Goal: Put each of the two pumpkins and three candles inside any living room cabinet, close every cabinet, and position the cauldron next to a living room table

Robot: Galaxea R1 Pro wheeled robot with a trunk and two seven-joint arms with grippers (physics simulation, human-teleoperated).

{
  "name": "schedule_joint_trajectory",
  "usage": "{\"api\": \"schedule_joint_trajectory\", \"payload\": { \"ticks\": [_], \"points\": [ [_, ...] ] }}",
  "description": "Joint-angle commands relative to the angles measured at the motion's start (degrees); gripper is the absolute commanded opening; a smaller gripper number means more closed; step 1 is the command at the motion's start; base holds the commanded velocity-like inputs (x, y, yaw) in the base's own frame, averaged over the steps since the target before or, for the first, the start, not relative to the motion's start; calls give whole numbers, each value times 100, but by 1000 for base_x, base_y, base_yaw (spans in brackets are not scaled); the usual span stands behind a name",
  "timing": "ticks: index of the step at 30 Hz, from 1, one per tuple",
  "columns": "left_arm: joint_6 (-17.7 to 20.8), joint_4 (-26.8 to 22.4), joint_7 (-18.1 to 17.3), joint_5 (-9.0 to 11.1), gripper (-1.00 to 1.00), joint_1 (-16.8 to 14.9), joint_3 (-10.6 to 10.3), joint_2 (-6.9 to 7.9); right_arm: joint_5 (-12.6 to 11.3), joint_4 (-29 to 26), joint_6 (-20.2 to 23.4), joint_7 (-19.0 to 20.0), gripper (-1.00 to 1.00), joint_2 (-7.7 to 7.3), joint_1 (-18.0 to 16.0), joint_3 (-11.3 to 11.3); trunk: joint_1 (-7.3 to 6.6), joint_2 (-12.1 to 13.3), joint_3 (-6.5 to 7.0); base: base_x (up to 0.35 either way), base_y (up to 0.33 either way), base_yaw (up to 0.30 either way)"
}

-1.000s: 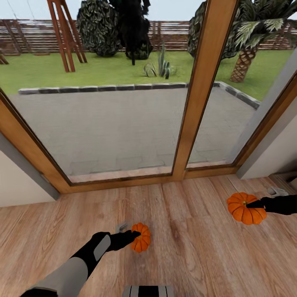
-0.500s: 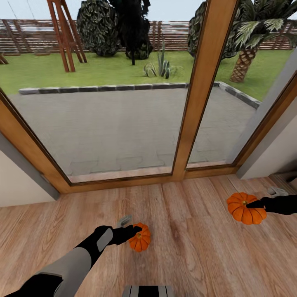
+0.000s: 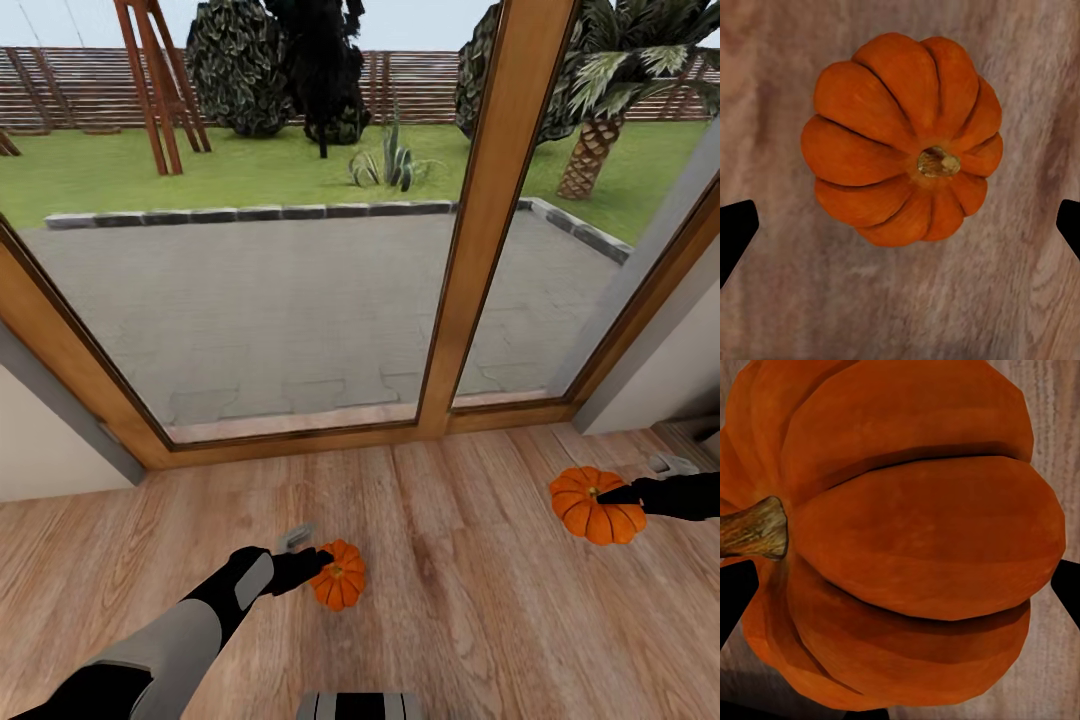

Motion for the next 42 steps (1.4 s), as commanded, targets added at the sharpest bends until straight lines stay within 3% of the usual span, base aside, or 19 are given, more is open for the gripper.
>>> {"api": "schedule_joint_trajectory", "payload": {
  "ticks": [1,17,23,42],
  "points": [
    [-52,-5,21,35,100,-2,-49,5,30,1,4,37,-100,-5,-10,18,-1,-2,-5,0,0,0],
    [-203,-4,56,43,100,-2,-54,-36,30,1,4,37,-100,-5,-10,18,-1,-2,-5,79,-30,0],
    [-146,-4,-18,46,100,-2,-62,-147,30,-90,4,37,-100,-5,-10,12,-1,-2,-5,52,-21,0],
    [-157,14,-70,33,100,-2,-164,-115,30,-122,4,37,-100,-5,-10,17,-1,-2,-5,0,0,0]
  ]
}}
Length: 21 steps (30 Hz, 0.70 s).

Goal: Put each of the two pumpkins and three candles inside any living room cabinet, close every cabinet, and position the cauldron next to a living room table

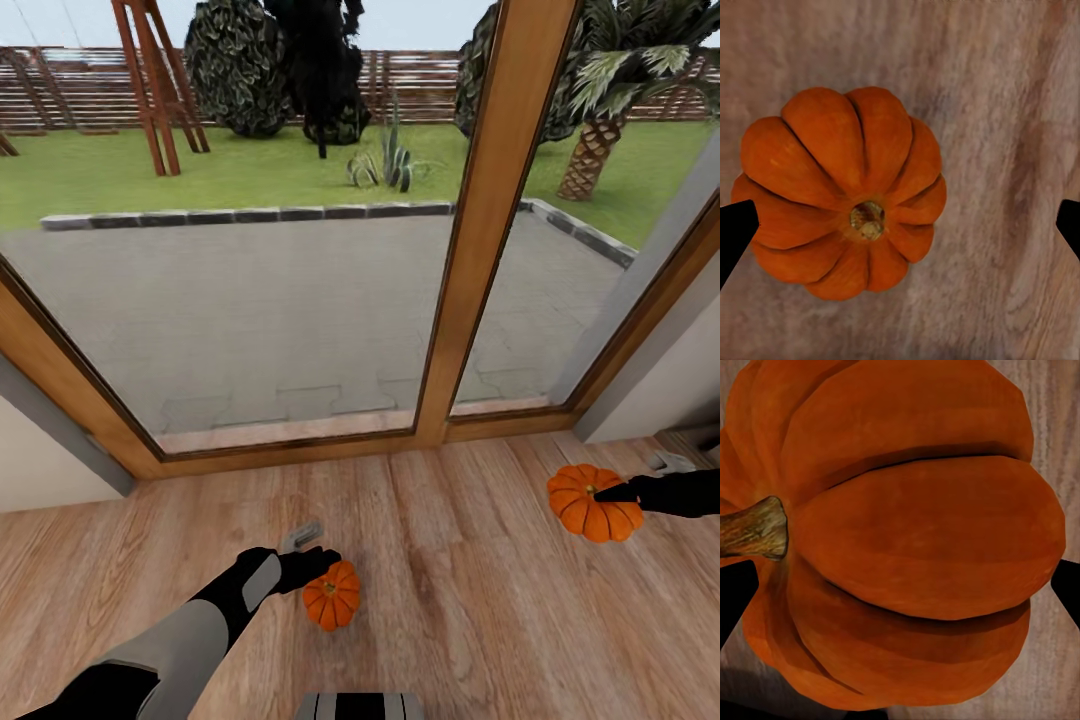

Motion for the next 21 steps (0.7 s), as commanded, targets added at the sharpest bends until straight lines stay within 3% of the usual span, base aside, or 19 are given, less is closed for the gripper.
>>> {"api": "schedule_joint_trajectory", "payload": {
  "ticks": [1,21],
  "points": [
    [11,-5,13,38,100,-2,-40,6,30,1,4,37,-100,-5,-10,18,-1,-2,-5,0,0,0],
    [-13,-5,56,39,100,-2,-22,18,30,1,4,37,-100,-5,-10,19,48,-28,-426,0,0,0]
  ]
}}
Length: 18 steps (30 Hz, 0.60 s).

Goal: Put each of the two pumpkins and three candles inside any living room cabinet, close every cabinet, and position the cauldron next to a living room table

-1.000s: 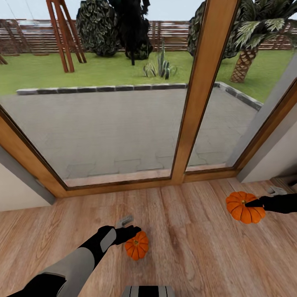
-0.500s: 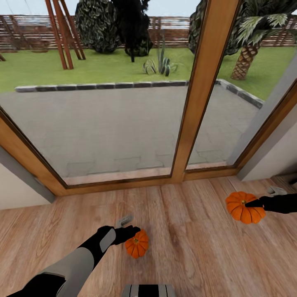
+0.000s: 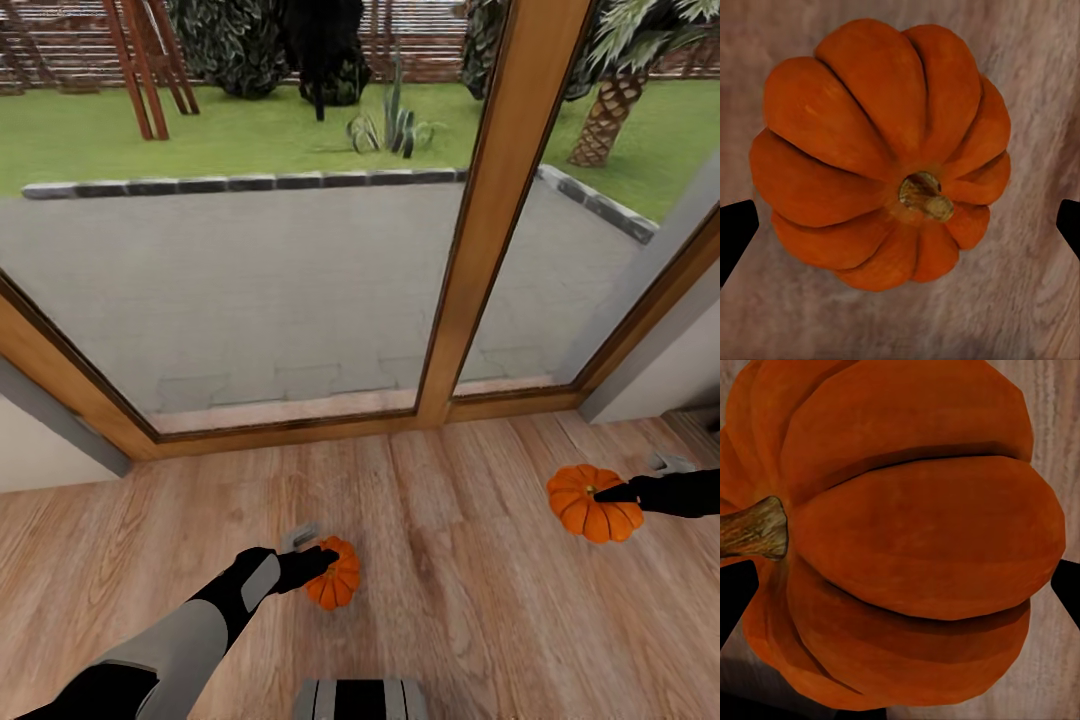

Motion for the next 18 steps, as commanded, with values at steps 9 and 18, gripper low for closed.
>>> {"api": "schedule_joint_trajectory", "payload": {
  "ticks": [9,18],
  "points": [
    [8,-14,4,40,100,-2,-38,5,27,1,3,38,-100,-5,-12,17,14,-10,-138,0,0,0],
    [3,-15,4,40,100,-2,-36,5,27,0,3,38,-100,-1,-12,17,14,-10,-138,0,0,0]
  ]
}}
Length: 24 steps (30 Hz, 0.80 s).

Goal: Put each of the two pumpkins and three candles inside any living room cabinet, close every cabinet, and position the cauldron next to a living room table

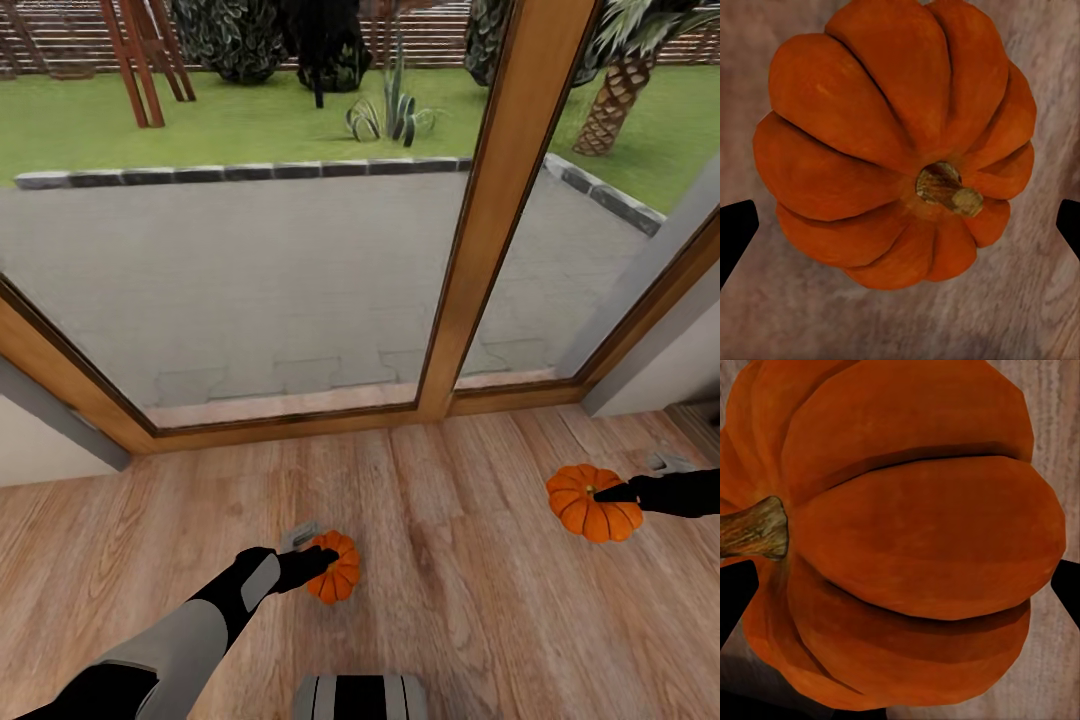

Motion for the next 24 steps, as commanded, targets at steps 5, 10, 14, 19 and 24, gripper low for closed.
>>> {"api": "schedule_joint_trajectory", "payload": {
  "ticks": [5,10,14,19,24],
  "points": [
    [18,-5,4,39,100,-2,-46,5,30,2,4,37,-100,-7,-9,18,9,-7,-93,0,0,0],
    [17,-5,4,39,100,-2,-46,5,30,2,4,37,-100,-8,-9,18,22,-14,-204,0,0,0],
    [19,-5,4,39,100,-2,-46,5,30,0,4,37,-100,-5,-9,18,32,-19,-292,0,0,0],
    [17,-5,4,39,100,-2,-46,5,30,-5,4,37,-100,-5,-9,18,40,-23,-359,0,0,0],
    [11,-5,-4,40,100,-2,-46,5,30,-4,4,37,-100,-8,-9,18,40,-23,-359,0,0,0]
  ]
}}
